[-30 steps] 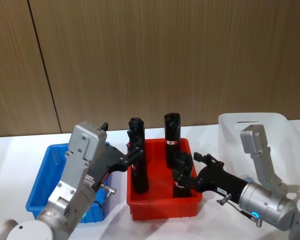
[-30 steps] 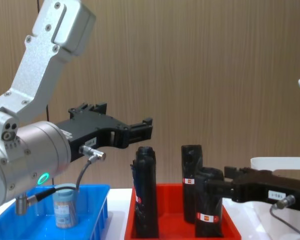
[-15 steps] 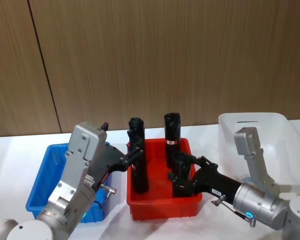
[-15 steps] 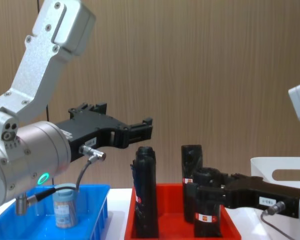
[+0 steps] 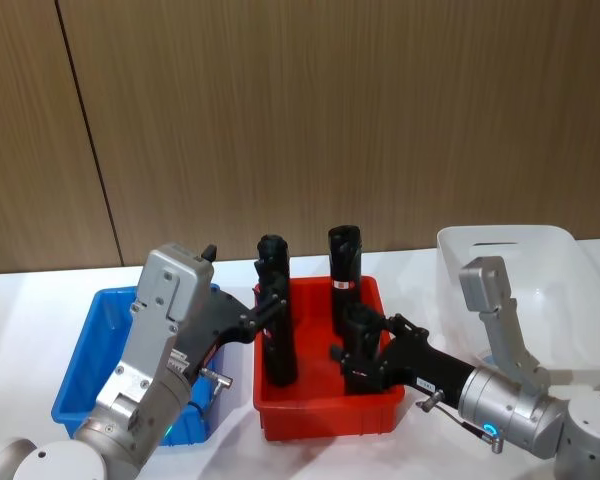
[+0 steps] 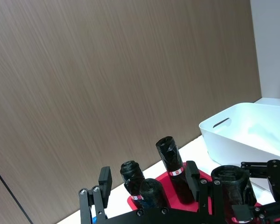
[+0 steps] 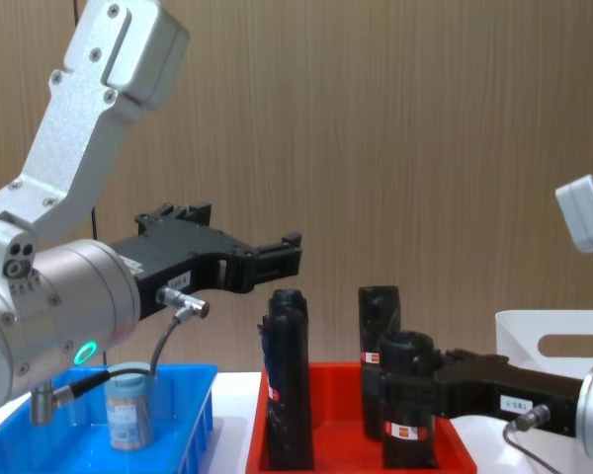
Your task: Pick the cotton swabs from the blue box and place them into the white box.
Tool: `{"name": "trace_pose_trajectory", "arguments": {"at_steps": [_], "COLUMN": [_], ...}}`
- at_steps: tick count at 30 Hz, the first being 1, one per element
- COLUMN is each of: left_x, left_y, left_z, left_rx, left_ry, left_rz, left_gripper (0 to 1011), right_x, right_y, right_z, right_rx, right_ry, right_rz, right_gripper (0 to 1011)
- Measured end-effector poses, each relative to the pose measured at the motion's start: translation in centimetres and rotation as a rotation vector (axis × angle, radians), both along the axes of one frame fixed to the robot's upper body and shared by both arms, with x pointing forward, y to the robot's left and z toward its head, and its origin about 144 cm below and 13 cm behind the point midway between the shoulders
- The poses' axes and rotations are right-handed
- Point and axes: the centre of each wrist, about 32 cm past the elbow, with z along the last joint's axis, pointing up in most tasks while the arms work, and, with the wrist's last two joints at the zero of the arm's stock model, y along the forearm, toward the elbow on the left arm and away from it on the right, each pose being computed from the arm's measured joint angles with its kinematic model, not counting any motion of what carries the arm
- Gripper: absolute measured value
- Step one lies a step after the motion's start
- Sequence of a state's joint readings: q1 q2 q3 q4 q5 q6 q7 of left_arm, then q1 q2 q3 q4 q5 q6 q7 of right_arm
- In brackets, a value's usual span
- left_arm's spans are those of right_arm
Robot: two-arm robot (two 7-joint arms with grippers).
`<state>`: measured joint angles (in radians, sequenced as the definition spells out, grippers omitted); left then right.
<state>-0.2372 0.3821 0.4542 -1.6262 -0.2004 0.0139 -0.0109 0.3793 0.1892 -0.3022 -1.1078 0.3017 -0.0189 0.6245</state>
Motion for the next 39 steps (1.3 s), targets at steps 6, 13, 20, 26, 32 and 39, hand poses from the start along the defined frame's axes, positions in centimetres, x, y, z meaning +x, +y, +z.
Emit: {"name": "trace_pose_trajectory", "arguments": {"at_steps": [6, 13, 20, 26, 32, 39], "left_x": [0.0, 0.0, 0.0, 0.0, 0.0, 0.0], "left_y": [0.0, 0.0, 0.0, 0.0, 0.0, 0.0], "left_z": [0.0, 0.0, 0.0, 0.0, 0.0, 0.0], "left_rx": [0.0, 0.0, 0.0, 0.0, 0.0, 0.0], "left_ry": [0.0, 0.0, 0.0, 0.0, 0.0, 0.0], "left_rz": [0.0, 0.0, 0.0, 0.0, 0.0, 0.0], "left_gripper": [1003, 1003, 1003, 1003, 1003, 1003], "right_x": [0.2, 0.4, 0.4, 0.2, 0.0, -0.2], "right_y": [0.0, -0.2, -0.3, -0.4, -0.7, -1.3], "right_z": [-0.2, -0.3, 0.0, 0.8, 2.4, 4.7], "right_rx": [-0.001, -0.001, 0.004, 0.019, 0.048, 0.085], "right_ry": [-0.005, -0.012, -0.026, -0.051, -0.091, -0.137], "right_rz": [-0.008, -0.018, -0.024, -0.028, -0.035, -0.058], "right_gripper": [862, 636, 464, 418, 389, 364]}}
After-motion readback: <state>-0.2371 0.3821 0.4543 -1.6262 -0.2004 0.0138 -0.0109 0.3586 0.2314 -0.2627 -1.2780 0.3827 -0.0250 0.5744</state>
